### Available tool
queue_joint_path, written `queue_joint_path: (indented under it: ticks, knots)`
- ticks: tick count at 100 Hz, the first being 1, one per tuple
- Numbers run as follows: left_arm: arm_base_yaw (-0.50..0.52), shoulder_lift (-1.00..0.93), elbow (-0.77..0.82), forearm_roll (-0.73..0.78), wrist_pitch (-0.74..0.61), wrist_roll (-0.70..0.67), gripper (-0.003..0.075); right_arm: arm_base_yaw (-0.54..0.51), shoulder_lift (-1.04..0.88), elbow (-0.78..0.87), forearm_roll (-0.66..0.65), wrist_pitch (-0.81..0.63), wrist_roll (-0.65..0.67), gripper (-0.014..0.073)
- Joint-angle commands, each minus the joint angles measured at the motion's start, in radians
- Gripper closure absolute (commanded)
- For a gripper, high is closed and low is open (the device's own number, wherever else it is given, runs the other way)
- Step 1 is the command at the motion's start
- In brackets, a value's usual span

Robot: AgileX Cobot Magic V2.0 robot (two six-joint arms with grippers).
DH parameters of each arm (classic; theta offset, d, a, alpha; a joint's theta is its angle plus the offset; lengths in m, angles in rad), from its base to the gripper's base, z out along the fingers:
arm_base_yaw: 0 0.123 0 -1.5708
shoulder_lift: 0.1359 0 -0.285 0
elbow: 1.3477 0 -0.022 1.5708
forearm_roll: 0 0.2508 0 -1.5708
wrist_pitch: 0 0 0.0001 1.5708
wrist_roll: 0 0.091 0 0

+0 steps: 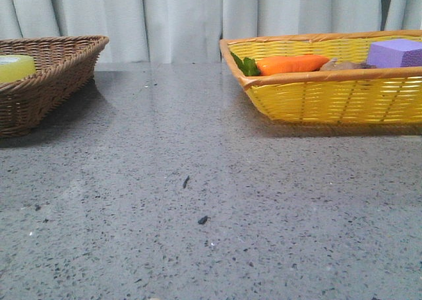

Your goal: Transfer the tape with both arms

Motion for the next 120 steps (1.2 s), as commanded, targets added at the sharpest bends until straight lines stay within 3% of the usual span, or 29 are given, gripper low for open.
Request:
queue_joint_path:
  ticks: [1, 17, 120]
  knots:
    - [0.004, -0.031, 0.011, 0.021, 0.078, -0.037, 0.0741, -0.003, 0.013, -0.020, -0.052, -0.052, -0.004, 0.0668]
    - [0.006, -0.031, 0.012, 0.016, 0.284, -0.039, 0.0741, -0.003, 0.013, -0.020, -0.052, -0.052, -0.004, 0.0668]
    - [0.006, -0.029, 0.010, 0.016, 0.284, -0.039, 0.0741, -0.003, 0.013, -0.020, -0.052, -0.052, -0.004, 0.0668]
